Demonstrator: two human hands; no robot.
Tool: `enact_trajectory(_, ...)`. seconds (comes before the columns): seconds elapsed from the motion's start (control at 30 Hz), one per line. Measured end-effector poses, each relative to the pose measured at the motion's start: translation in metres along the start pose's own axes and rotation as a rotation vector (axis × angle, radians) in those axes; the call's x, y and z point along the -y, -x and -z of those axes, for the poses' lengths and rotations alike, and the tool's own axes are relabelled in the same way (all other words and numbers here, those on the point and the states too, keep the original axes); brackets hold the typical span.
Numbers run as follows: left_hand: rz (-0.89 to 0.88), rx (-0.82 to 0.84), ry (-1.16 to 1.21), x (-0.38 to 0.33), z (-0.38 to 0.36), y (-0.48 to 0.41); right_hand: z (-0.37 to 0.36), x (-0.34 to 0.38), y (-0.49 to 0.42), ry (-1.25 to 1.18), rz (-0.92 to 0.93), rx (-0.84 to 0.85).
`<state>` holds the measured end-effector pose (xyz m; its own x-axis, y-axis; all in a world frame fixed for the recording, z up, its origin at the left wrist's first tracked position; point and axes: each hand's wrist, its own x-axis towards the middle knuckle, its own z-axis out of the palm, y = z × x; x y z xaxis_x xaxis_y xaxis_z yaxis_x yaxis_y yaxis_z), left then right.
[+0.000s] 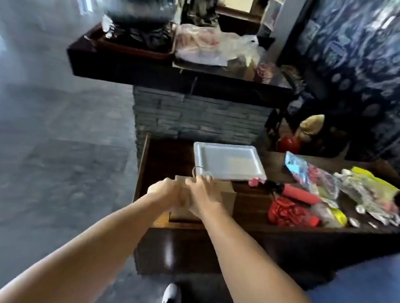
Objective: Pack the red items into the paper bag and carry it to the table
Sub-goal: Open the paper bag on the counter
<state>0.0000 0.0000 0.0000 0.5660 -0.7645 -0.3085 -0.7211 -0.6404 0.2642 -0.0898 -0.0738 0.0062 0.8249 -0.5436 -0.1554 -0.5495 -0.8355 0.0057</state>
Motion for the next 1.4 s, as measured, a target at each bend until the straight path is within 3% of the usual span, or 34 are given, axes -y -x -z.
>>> enact_trajectory(0.13, -0.206, -0.068, -0.099, -0.046, -0.003, -0.036, -0.011, -0.065, -0.013, -0.104, -0.134, -0.009)
enact_trajectory(0.4, -0.213, 0.012, 0.128, -0.003, -0.043, -0.083, -0.072, -0.129, -0.029, -0.306, -0.171, 0.054)
enact_trajectory(0.57, -0.101, -0.035, 0.143, 0.035, -0.053, -0.102, -0.093, -0.140, -0.040, -0.740, -0.436, -0.034)
enact_trajectory(0.63, -0.026, 0.028, 0.305, 0.034, -0.047, -0.111, -0.093, -0.131, -0.045, -0.994, -0.602, -0.016)
enact_trajectory(0.7, -0.024, 0.056, 0.413, 0.029, -0.042, -0.119, -0.092, -0.121, -0.045, -1.218, -0.677, -0.025)
enact_trajectory(0.77, -0.061, 0.055, 0.355, 0.029, -0.042, -0.123, -0.091, -0.113, -0.041, -1.384, -0.708, -0.044)
enact_trajectory(0.97, -0.109, -0.214, 0.277, 0.035, -0.037, -0.114, -0.097, -0.102, -0.026, -1.551, -0.749, -0.061)
enact_trajectory(1.07, -0.237, -0.396, 0.233, 0.031, -0.017, -0.100, -0.088, -0.104, -0.028, -1.530, -0.731, -0.148)
enact_trajectory(1.17, -0.546, -0.663, 0.119, 0.018, 0.006, -0.075, -0.060, -0.113, -0.034, -1.481, -0.700, -0.359)
enact_trajectory(1.27, -0.687, -0.754, 0.087, 0.009, 0.012, -0.044, -0.016, -0.124, -0.039, -1.418, -0.602, -0.530)
enact_trajectory(1.33, -0.694, -0.728, 0.094, 0.010, 0.010, -0.026, 0.017, -0.127, -0.042, -1.410, -0.391, -0.518)
enact_trajectory(1.4, -0.705, -0.684, 0.079, 0.013, 0.005, -0.016, 0.043, -0.121, -0.046, -1.345, -0.112, -0.315)
